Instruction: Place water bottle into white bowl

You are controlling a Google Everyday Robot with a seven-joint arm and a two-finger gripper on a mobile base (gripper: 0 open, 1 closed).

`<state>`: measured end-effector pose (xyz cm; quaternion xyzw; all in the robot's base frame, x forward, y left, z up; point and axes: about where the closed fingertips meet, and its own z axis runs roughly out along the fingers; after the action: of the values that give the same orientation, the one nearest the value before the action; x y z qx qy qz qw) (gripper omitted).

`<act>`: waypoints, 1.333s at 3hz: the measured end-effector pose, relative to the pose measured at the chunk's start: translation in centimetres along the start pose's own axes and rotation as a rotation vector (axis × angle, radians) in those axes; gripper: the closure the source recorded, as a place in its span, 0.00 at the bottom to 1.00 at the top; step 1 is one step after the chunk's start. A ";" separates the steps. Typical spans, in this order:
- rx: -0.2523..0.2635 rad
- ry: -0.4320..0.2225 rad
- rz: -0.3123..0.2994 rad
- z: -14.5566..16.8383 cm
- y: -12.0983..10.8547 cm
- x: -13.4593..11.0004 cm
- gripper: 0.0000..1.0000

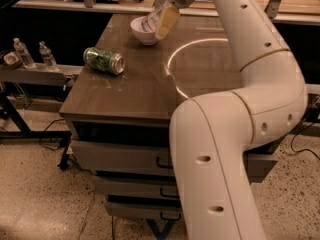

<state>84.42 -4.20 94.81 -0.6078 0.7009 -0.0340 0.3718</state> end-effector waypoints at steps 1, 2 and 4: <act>0.003 -0.113 0.078 -3.5 -0.4 -1.0 0.00; 0.033 -0.240 0.213 -8.0 -1.7 -0.4 0.00; 0.282 -0.382 0.473 -20.8 -7.7 5.2 0.00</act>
Offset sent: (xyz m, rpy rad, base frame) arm -0.0520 -0.0958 0.1293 0.5942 -0.0149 -0.1522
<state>79.14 -19.19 111.16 -0.3663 0.7286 0.0708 0.5745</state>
